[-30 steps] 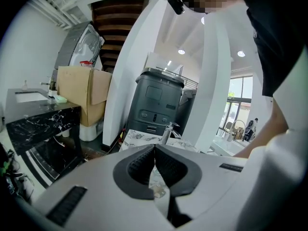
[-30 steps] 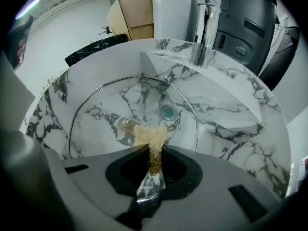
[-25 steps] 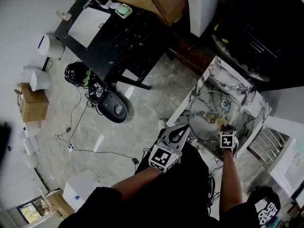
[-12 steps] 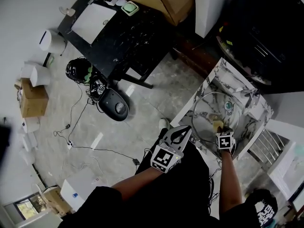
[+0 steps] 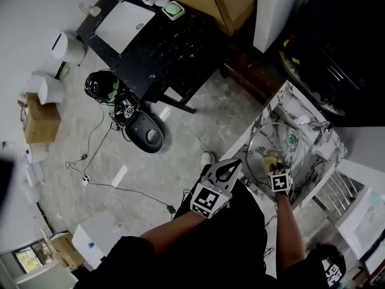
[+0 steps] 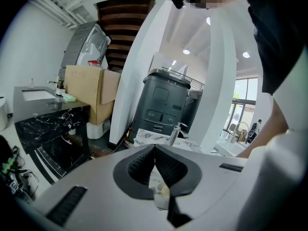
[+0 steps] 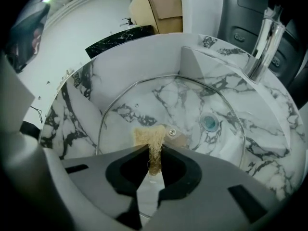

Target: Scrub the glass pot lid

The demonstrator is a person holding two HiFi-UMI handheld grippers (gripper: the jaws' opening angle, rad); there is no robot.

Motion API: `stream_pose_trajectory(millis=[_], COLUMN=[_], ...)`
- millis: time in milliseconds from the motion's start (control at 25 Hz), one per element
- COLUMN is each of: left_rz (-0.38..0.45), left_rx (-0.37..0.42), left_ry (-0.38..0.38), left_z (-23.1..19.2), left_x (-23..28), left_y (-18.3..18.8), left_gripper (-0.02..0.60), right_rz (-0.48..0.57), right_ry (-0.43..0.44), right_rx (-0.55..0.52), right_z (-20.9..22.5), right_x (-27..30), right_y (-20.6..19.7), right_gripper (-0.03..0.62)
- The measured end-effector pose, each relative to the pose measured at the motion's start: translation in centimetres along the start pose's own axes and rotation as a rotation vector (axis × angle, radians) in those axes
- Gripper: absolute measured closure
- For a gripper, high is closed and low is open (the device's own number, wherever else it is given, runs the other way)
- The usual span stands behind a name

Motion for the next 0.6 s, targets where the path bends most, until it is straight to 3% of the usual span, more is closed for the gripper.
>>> stream_pose_trajectory(millis=[600], left_rz=[0.059], left_rx=[-0.011], left_ry=[0.056], left_z=[-2.6], left_x=[-1.3], left_y=[1.0], left_gripper=[0.565], right_rz=[-0.012], right_ry=[0.045], right_rx=[-0.071], right_z=[-2.7], right_x=[0.9], right_y=[3.1], right_gripper=[0.531])
Point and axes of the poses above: the fingertips, and each gripper's own axes: x forward along the fingers, z to its right, y out of its top, the point moved 6 cm from there along -x, backward along the fingers, and after that the axes turned 1 degree about -y, right-handed, at the moved point
